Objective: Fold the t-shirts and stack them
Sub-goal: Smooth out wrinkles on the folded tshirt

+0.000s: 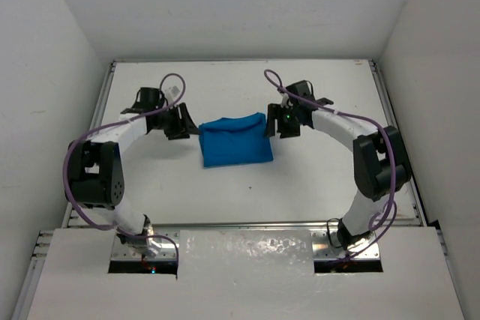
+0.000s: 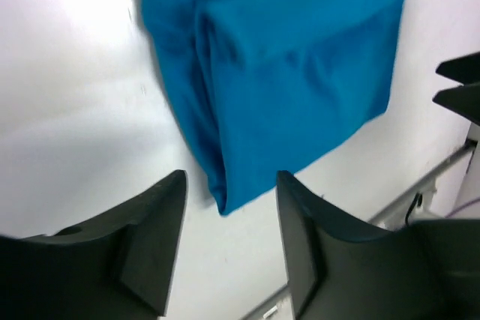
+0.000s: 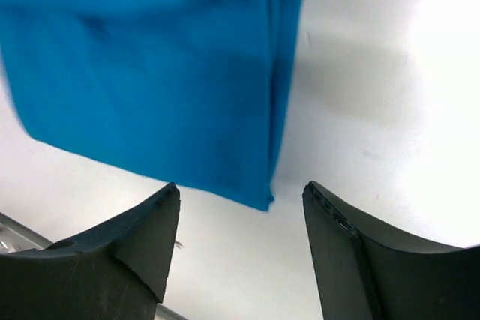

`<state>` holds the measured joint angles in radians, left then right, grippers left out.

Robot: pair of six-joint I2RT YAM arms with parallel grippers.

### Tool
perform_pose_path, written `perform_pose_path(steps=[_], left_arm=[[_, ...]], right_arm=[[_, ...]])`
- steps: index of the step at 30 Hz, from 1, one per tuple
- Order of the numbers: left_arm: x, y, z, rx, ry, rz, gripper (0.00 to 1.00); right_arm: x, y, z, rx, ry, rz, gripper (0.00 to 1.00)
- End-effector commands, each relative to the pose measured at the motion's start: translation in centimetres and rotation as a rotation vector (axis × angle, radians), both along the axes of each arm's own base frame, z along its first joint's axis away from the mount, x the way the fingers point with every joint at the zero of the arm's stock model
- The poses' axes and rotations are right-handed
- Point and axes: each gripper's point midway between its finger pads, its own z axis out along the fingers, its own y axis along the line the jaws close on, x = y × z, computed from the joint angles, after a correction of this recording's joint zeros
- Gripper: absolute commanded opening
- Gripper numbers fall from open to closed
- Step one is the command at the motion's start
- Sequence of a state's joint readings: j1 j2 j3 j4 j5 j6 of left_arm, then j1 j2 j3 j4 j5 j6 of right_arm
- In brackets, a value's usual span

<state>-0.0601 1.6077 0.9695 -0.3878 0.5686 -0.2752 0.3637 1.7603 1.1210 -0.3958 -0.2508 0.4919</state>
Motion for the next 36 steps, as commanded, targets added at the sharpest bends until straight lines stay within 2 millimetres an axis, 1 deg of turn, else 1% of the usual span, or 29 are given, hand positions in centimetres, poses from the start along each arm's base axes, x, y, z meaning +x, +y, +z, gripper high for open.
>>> perform_pose_path(steps=[1, 2, 3, 4, 5, 6, 7, 8, 9, 10, 11, 12, 13, 14, 17, 19, 20, 22, 24, 25, 27, 28, 29, 31, 32, 34, 36], left_arm=[[2.8, 0.4, 3.1, 0.007, -0.105, 0.007, 0.47], [3.3, 0.0, 3.6, -0.024, -0.115, 0.015, 0.45], [4.2, -1.0, 4.7, -0.067, -0.164, -0.011, 0.43], [4.5, -1.5, 4.9, -0.084, -0.169, -0.025, 0.33], [4.8, -2.0, 4.3, -0.096, -0.150, -0.039, 0.25], [5.1, -3.0, 5.2, -0.140, -0.175, -0.081, 0.17], [5.2, -3.4, 4.8, -0.165, -0.159, -0.086, 0.07], [5.6, -3.7, 5.0, -0.184, -0.179, -0.094, 0.03], [5.5, -4.4, 5.2, -0.211, -0.185, -0.119, 0.00], [5.5, -4.7, 5.2, -0.217, -0.187, -0.130, 0.00], [5.7, -5.0, 5.0, -0.223, -0.187, -0.143, 0.00], [5.4, -5.8, 5.1, -0.241, -0.185, -0.173, 0.00], [5.3, -6.2, 4.6, -0.245, -0.174, -0.185, 0.00], [5.2, -6.7, 4.5, -0.249, -0.169, -0.200, 0.00], [5.1, -7.6, 3.4, -0.267, -0.133, -0.210, 0.00], [5.2, -7.9, 3.1, -0.268, -0.134, -0.216, 0.00], [5.3, -7.9, 2.7, -0.266, -0.126, -0.216, 0.00], [5.7, -8.0, 1.7, -0.264, -0.106, -0.215, 0.00], [6.0, -8.2, 1.0, -0.270, -0.090, -0.218, 0.00], [6.5, -8.3, 1.0, -0.268, -0.099, -0.219, 0.00], [7.0, -8.3, 0.3, -0.261, -0.091, -0.210, 0.00], [7.5, -8.4, 0.6, -0.262, -0.100, -0.211, 0.00], [7.7, -8.5, 0.4, -0.264, -0.096, -0.210, 0.00], [8.4, -8.6, 1.0, -0.268, -0.116, -0.210, 0.00], [8.6, -8.7, 1.2, -0.267, -0.121, -0.209, 0.00], [9.1, -8.7, 1.8, -0.257, -0.139, -0.206, 0.00], [9.5, -8.6, 2.4, -0.248, -0.160, -0.204, 0.00]], right_arm=[[2.0, 0.0, 3.9, -0.014, -0.094, 0.020, 0.64], [2.7, 0.6, 4.4, 0.017, -0.123, 0.029, 0.61], [3.0, 1.1, 4.5, 0.038, -0.128, 0.035, 0.50], [3.7, 1.8, 5.2, 0.068, -0.144, 0.045, 0.44], [3.9, 2.9, 5.4, 0.118, -0.137, 0.078, 0.38], [4.1, 3.5, 4.1, 0.135, -0.101, 0.095, 0.27], [4.5, 4.4, 4.5, 0.177, -0.096, 0.118, 0.21], [4.7, 4.9, 3.1, 0.185, -0.065, 0.126, 0.14], [4.8, 5.1, 2.8, 0.195, -0.055, 0.130, 0.07], [4.9, 5.3, 2.5, 0.204, -0.047, 0.128, 0.00], [5.2, 5.6, 2.3, 0.222, -0.058, 0.129, 0.00], [5.1, 5.9, 1.6, 0.236, -0.037, 0.126, 0.00], [5.4, 6.1, 1.5, 0.248, -0.045, 0.125, 0.00], [5.3, 6.6, 1.4, 0.274, -0.032, 0.136, 0.00], [5.9, 7.6, 0.4, 0.319, -0.008, 0.132, 0.00], [6.5, 8.0, 0.3, 0.333, -0.018, 0.132, 0.00], [7.0, 8.3, 0.6, 0.339, -0.028, 0.134, 0.00], [7.3, 8.5, -0.2, 0.341, -0.006, 0.129, 0.00], [8.2, 9.1, 0.1, 0.365, -0.019, 0.127, 0.00], [8.3, 9.2, -0.3, 0.369, -0.013, 0.121, 0.00], [8.8, 9.4, -0.3, 0.382, -0.019, 0.106, 0.00], [8.9, 9.6, -0.6, 0.385, -0.017, 0.104, 0.00], [9.3, 9.7, -0.5, 0.395, -0.024, 0.094, 0.00], [9.6, 9.8, -1.5, 0.392, -0.003, 0.087, 0.00], [10.2, 10.1, -1.1, 0.397, -0.014, 0.088, 0.00], [10.7, 10.2, -1.4, 0.391, -0.008, 0.079, 0.00], [11.6, 10.4, -1.5, 0.387, -0.017, 0.069, 0.00]])
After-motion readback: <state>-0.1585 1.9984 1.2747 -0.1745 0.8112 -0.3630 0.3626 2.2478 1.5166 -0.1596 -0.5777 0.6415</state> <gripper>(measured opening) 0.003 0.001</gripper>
